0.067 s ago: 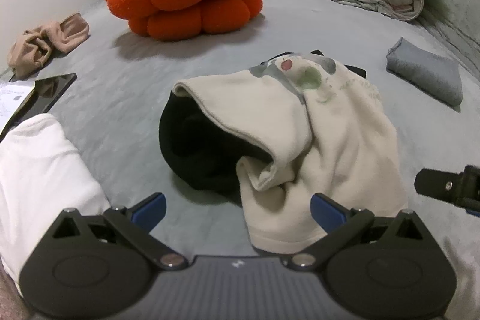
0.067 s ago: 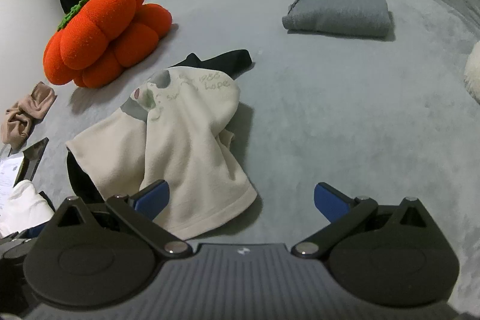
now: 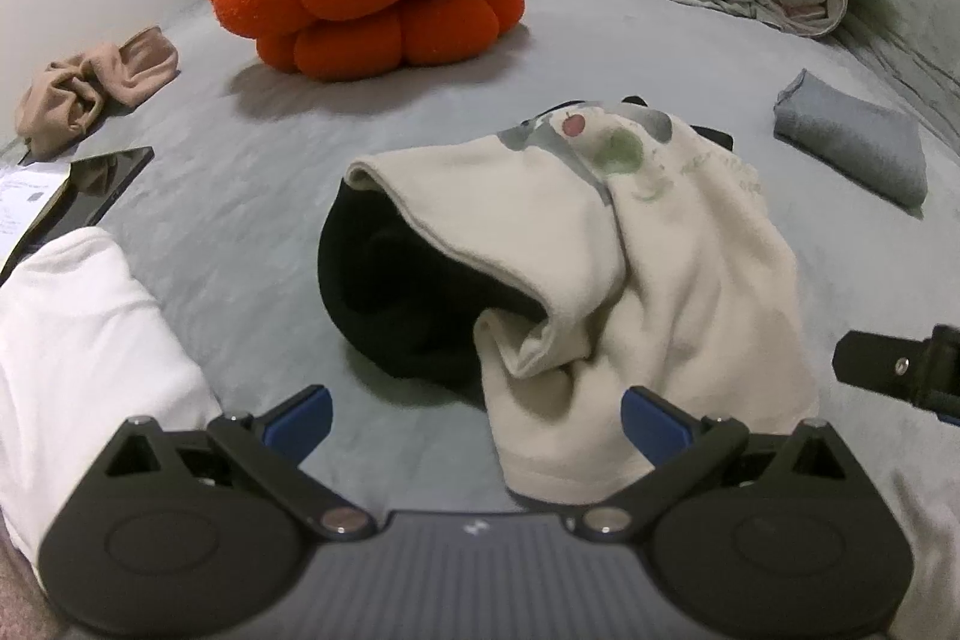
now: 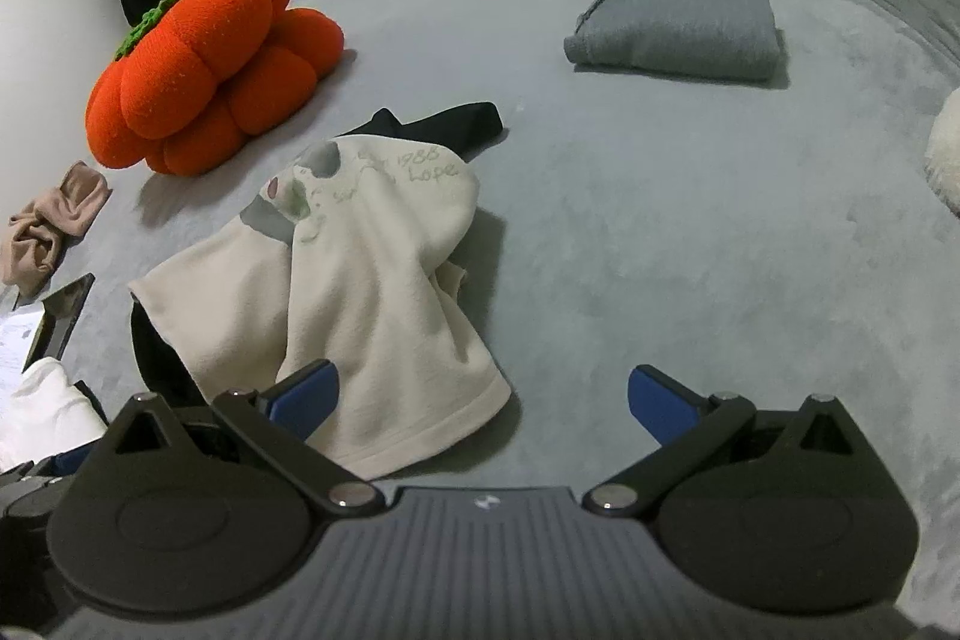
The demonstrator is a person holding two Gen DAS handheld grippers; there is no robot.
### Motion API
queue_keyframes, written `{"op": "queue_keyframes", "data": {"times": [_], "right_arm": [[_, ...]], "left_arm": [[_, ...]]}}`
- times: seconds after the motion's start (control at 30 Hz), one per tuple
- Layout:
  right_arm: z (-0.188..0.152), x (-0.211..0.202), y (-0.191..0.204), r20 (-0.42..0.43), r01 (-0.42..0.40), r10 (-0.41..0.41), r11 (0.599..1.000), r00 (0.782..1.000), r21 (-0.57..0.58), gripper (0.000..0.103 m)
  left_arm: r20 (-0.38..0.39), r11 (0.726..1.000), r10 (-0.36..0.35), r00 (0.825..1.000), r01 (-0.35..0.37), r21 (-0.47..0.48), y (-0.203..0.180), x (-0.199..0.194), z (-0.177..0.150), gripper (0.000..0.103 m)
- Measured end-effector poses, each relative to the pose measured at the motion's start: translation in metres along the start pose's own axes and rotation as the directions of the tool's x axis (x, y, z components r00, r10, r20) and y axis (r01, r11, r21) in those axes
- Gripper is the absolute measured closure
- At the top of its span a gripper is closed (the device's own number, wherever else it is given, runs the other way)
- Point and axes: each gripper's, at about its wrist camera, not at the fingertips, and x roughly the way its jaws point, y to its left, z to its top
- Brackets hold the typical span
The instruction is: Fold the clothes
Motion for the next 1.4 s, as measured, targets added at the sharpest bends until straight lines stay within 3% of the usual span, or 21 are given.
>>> {"op": "queue_keyframes", "data": {"times": [0.17, 0.63, 1.4], "right_arm": [[0.001, 0.005, -0.001, -0.019, -0.007, 0.007, 1.000, 1.000, 0.007, 0.000], [-0.004, 0.009, 0.010, 0.000, 0.077, -0.077, 0.994, 0.997, -0.081, 0.000], [-0.005, 0.014, 0.010, -0.019, 0.094, -0.096, 0.990, 0.995, -0.101, 0.000]], "left_arm": [[-0.008, 1.000, -0.014, 1.000, 0.014, 0.001, 0.005, 0.002, -0.003, 0.001], [-0.050, 1.000, 0.012, 0.999, -0.011, 0.017, 0.002, 0.010, -0.003, 0.001], [-0.079, 0.998, 0.024, 0.997, -0.020, 0.053, -0.002, 0.016, -0.007, 0.001]]}}
